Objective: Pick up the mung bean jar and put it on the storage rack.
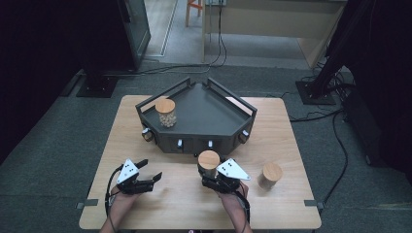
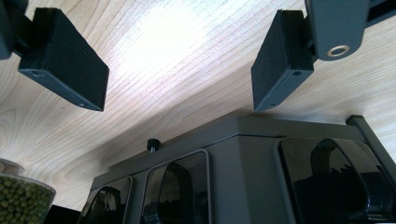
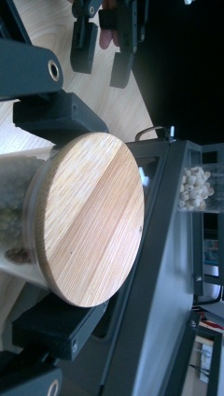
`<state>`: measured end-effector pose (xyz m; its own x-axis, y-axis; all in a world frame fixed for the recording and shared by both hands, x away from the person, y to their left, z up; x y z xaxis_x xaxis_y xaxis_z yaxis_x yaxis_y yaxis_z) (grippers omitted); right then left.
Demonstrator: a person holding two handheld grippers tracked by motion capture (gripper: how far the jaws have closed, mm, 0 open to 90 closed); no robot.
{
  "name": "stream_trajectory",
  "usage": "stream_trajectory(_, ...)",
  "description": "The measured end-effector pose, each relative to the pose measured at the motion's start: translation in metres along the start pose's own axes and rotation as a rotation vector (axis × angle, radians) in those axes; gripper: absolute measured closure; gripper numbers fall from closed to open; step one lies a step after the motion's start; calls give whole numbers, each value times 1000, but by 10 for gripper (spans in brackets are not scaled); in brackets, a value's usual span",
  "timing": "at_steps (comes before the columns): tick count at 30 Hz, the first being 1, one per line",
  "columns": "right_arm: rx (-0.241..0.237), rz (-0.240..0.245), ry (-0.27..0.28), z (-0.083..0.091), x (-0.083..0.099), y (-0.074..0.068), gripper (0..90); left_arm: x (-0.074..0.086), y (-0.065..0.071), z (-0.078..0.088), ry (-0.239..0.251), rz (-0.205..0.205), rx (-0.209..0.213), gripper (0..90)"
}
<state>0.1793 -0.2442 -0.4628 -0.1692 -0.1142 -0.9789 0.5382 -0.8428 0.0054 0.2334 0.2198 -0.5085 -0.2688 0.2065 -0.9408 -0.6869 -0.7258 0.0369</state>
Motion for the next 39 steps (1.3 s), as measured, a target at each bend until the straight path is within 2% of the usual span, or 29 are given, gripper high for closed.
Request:
stream_trajectory(8, -15, 0, 4, -2, -12, 2, 249, -1, 1, -1, -5, -9, 5, 187)
stream_trajectory(16, -25, -29, -2, -2, -18, 7, 249, -1, 1, -2, -7, -8, 6, 187)
stream_trajectory(29, -25, -14, 0, -3, -27, 9, 249, -1, 1, -2, -12, -14, 7, 187)
stream_trajectory(32, -24, -13, 2, -2, -29, 9, 249, -1, 4, 0, 0, -24, -15, 187)
stream_trajectory(34, -24, -16, 5, -2, -30, 11, 249, 0, 4, 1, 14, -17, -18, 187)
stream_trajectory(39, -23, -21, 6, -3, -33, 11, 249, 0, 2, 1, 8, -12, -19, 187)
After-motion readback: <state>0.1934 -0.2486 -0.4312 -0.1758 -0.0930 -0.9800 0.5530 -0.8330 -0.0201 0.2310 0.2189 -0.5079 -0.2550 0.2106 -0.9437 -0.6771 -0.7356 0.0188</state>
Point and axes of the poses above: each handheld gripper's, and its own axes: z roughly backward along the jaws, x roughly out of its underside, y roughly to its right, the point moved 3 cm from there along -z, roughly forward along the jaws, and after that the axes turned 2 degrees about y, right-handed, at the moved point
